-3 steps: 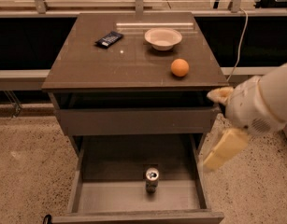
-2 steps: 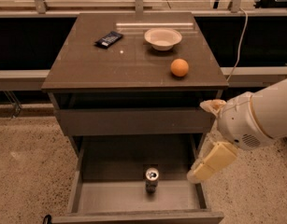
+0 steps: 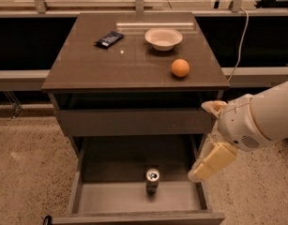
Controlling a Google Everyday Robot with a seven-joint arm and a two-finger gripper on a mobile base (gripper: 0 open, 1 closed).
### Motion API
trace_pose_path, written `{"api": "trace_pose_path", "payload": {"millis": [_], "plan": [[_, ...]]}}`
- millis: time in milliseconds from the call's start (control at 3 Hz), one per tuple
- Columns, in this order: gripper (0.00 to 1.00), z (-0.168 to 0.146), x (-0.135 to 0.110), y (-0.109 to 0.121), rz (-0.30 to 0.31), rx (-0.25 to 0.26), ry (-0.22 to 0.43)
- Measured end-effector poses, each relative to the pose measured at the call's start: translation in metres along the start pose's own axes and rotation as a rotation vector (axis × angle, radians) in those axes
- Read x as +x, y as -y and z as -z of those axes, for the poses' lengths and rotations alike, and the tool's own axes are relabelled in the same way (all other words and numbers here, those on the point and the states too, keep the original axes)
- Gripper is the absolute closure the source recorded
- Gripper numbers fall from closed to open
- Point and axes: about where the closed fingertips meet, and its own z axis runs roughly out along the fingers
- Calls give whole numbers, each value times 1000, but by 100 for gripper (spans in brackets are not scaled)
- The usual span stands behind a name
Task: Pick redbull can from middle drawer and place on counter
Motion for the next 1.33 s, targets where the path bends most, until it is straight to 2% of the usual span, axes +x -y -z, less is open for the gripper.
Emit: {"api": "trace_pose_path", "payload": {"millis": [333,667,1000,1333], "plan": [[0,-12,39,19,1,38,0],[0,-25,83,39,38,65,89],[0,-31,115,46,108,55,198],[0,-37,120,46,174,53,204]]}}
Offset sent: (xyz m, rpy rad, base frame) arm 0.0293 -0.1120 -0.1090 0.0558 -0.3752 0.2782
